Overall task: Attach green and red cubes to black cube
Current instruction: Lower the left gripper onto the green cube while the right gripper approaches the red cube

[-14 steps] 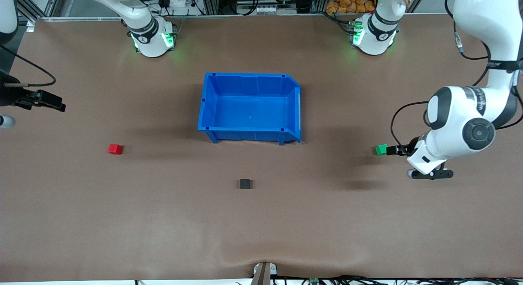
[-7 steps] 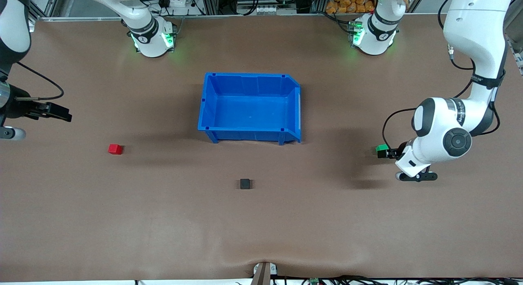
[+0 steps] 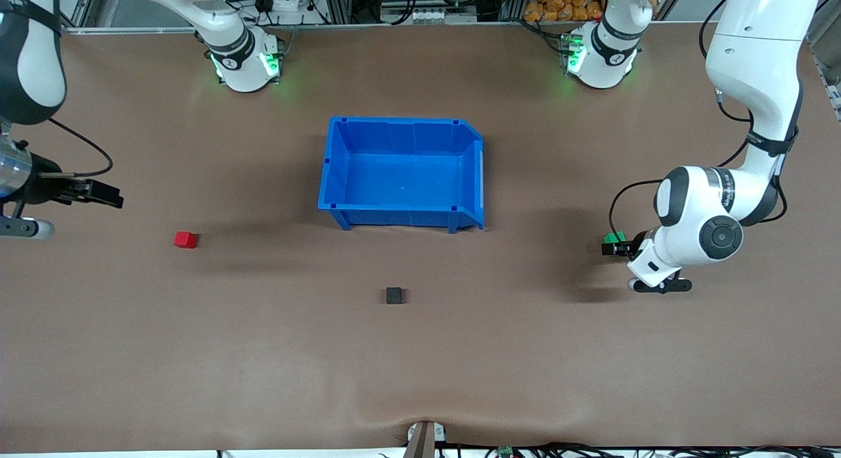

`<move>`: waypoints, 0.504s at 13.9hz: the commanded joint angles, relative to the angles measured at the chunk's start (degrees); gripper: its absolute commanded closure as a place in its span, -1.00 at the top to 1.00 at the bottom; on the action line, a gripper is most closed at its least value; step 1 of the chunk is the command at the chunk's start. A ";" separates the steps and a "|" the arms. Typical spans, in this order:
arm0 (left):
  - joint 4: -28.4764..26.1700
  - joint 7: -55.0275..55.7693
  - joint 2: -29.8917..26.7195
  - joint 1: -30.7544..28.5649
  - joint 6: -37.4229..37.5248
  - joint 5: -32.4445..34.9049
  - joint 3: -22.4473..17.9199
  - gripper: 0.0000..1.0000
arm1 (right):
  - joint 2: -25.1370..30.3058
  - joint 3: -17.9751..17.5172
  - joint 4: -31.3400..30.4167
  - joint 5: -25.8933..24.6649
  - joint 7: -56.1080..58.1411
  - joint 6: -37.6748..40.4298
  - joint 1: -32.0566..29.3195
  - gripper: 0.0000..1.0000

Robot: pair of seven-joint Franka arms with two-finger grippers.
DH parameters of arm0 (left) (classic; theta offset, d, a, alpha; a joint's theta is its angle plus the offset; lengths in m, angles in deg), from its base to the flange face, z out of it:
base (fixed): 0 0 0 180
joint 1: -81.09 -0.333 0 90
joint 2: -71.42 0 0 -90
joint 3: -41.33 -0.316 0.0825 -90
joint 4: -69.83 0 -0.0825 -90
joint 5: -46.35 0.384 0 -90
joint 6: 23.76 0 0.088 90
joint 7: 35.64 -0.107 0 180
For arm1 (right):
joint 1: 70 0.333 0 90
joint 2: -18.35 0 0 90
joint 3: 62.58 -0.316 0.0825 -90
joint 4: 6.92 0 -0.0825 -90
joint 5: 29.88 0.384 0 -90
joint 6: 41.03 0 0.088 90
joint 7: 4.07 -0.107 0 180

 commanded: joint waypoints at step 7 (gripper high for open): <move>-1.05 1.22 1.50 -0.38 -0.77 0.93 0.20 0.42 | -1.15 -0.47 -2.49 0.10 0.67 -3.18 -0.53 1.00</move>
